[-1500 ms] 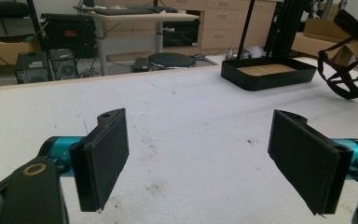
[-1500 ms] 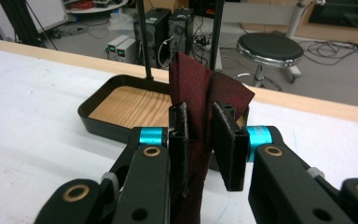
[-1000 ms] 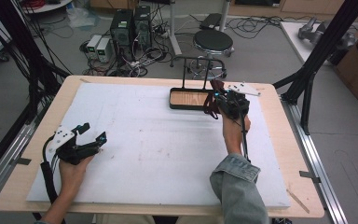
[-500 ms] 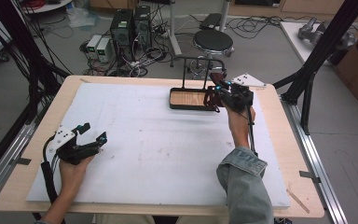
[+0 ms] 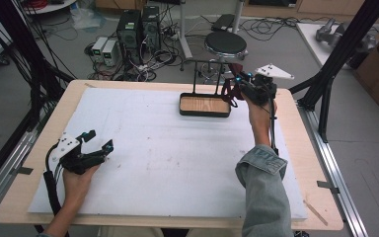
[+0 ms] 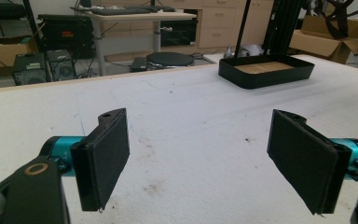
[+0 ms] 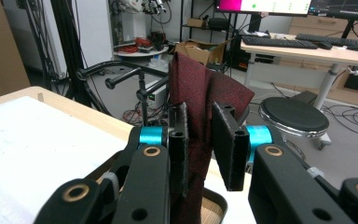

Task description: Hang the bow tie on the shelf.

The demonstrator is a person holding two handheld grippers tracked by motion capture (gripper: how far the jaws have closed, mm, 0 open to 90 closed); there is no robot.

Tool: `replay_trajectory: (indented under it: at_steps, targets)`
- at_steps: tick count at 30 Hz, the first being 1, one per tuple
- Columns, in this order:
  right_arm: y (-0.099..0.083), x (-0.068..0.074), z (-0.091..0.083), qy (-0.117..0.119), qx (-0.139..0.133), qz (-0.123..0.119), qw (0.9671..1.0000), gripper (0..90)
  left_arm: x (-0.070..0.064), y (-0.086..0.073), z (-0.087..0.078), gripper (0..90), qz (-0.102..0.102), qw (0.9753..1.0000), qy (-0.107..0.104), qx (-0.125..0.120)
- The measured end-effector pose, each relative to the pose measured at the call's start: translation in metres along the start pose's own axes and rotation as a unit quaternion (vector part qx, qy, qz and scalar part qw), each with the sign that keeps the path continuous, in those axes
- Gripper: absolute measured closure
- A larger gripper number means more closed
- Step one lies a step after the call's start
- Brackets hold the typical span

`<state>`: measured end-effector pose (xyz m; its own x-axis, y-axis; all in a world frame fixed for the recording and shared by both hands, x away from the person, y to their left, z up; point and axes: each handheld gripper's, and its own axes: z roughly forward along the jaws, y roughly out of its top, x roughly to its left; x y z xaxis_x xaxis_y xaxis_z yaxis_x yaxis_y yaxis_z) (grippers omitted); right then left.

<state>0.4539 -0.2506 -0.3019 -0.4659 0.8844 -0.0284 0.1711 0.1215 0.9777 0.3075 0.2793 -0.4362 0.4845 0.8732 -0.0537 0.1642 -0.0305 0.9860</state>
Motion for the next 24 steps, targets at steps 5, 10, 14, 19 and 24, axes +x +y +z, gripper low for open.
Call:
replay_trajectory:
  at_steps: [5,10,14,19,24]
  targets:
    - [0.004,-0.002,0.006,0.001,-0.002,-0.003,1.0000,76.4,0.000,0.000,0.000,21.1,0.001,1.0000,-0.001,0.000]
    - [0.005,-0.005,0.013,-0.010,-0.006,-0.002,0.9999,76.4,0.000,0.000,0.000,21.1,-0.004,1.0000,-0.002,-0.001]
    - [0.005,-0.007,0.020,-0.013,-0.006,-0.001,0.9999,76.4,0.000,0.000,0.000,21.2,-0.004,1.0000,-0.002,-0.001]
    - [0.007,-0.011,0.025,-0.026,-0.006,0.005,0.9996,76.4,0.000,0.000,0.000,21.3,-0.004,1.0000,-0.002,-0.001]
    - [0.002,-0.018,0.026,-0.049,0.009,0.012,0.9987,76.4,0.000,0.000,-0.001,21.4,-0.004,1.0000,-0.003,-0.001]
